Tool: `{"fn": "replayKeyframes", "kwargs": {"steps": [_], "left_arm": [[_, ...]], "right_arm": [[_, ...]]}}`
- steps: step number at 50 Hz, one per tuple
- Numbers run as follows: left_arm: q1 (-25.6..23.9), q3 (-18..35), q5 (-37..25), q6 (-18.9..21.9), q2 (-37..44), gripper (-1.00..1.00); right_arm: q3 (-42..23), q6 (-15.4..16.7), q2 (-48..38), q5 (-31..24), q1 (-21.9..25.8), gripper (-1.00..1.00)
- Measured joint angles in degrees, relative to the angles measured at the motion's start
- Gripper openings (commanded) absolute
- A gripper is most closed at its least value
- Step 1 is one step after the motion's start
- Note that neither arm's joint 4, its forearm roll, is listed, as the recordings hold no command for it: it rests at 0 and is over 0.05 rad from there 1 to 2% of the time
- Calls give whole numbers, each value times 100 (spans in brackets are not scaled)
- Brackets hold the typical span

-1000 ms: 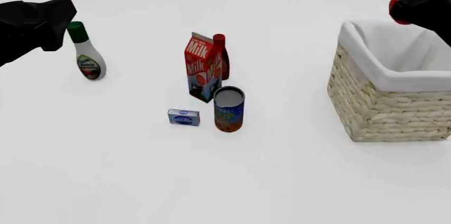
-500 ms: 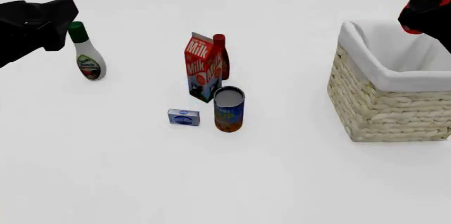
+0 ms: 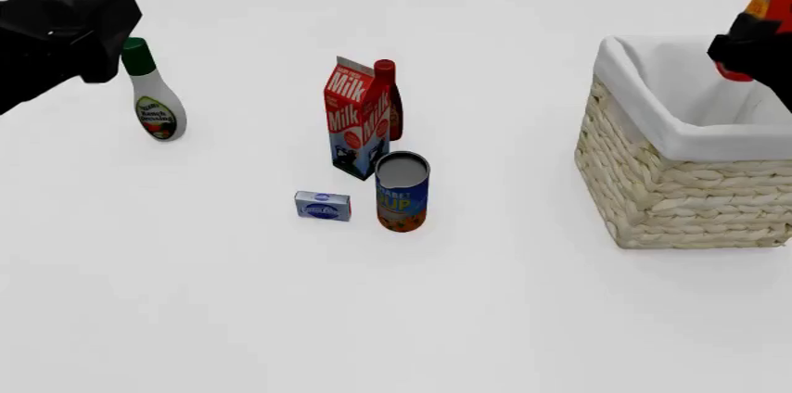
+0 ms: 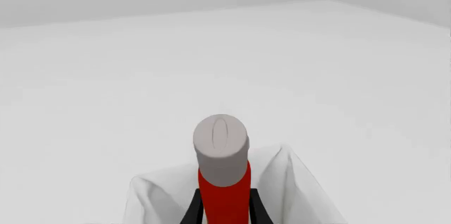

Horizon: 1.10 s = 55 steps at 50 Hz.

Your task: Pick the ketchup and place it in the basket.

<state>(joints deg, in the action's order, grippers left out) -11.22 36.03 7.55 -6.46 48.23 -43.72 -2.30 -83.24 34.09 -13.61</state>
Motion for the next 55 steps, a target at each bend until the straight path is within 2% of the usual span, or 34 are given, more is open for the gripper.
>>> {"fn": "replayKeyframes", "kwargs": {"steps": [31,32,55], "left_arm": [[13,-3,124,-87,119,100],[14,-9,129,-90,118,100],[42,-122,194,-139,64,100]], "right_arm": [[-367,78,-936,98,-130,-100],[-369,82,-954,101,-128,100],[-344,121,-876,89,-78,100]]}}
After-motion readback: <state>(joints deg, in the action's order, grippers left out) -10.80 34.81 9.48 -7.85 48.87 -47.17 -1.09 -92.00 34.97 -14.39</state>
